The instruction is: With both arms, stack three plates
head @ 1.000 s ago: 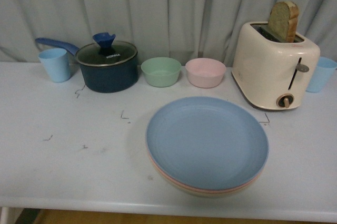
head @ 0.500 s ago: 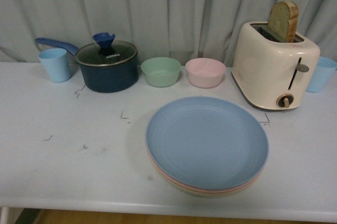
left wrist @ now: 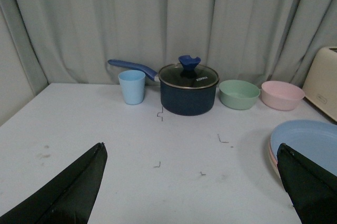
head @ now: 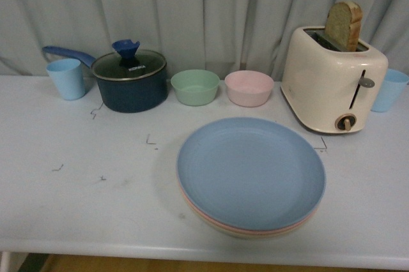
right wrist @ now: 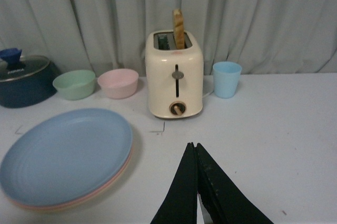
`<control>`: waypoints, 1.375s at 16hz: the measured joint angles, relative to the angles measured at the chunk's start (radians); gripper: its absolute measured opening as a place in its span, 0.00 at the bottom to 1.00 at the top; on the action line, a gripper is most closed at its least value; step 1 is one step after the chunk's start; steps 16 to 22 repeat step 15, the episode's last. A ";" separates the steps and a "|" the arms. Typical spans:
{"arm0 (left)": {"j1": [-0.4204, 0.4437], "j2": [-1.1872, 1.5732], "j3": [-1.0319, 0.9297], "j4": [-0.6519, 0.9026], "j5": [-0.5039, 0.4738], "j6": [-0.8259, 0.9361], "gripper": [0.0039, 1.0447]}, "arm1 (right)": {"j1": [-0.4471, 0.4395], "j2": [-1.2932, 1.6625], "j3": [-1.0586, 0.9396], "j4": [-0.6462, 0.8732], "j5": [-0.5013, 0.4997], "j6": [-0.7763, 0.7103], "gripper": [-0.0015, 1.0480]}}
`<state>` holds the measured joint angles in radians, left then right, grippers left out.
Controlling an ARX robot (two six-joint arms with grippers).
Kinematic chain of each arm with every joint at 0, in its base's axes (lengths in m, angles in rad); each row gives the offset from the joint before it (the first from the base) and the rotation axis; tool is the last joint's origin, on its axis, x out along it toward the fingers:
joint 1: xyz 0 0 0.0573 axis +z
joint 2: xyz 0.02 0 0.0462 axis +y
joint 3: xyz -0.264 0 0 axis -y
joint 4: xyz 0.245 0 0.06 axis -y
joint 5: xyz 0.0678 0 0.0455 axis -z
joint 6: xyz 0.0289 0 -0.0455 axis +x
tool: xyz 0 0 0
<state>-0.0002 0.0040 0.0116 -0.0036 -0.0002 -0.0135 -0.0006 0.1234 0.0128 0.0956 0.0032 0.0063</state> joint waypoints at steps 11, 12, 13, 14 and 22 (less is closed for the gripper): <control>0.000 0.000 0.000 0.000 0.000 0.000 0.94 | 0.000 -0.121 -0.001 -0.099 -0.003 -0.001 0.59; 0.000 0.000 0.000 0.000 0.000 0.000 0.94 | 0.000 -0.121 -0.001 -0.099 -0.003 -0.001 0.71; 0.000 0.000 0.000 0.000 0.000 0.000 0.94 | 0.000 -0.121 -0.001 -0.099 -0.003 -0.001 0.83; 0.000 0.000 0.000 0.000 0.000 0.000 0.94 | 0.000 -0.121 -0.001 -0.099 -0.003 0.000 0.93; 0.000 0.000 0.000 0.000 0.000 0.000 0.94 | 0.000 -0.121 -0.001 -0.099 -0.003 0.000 0.94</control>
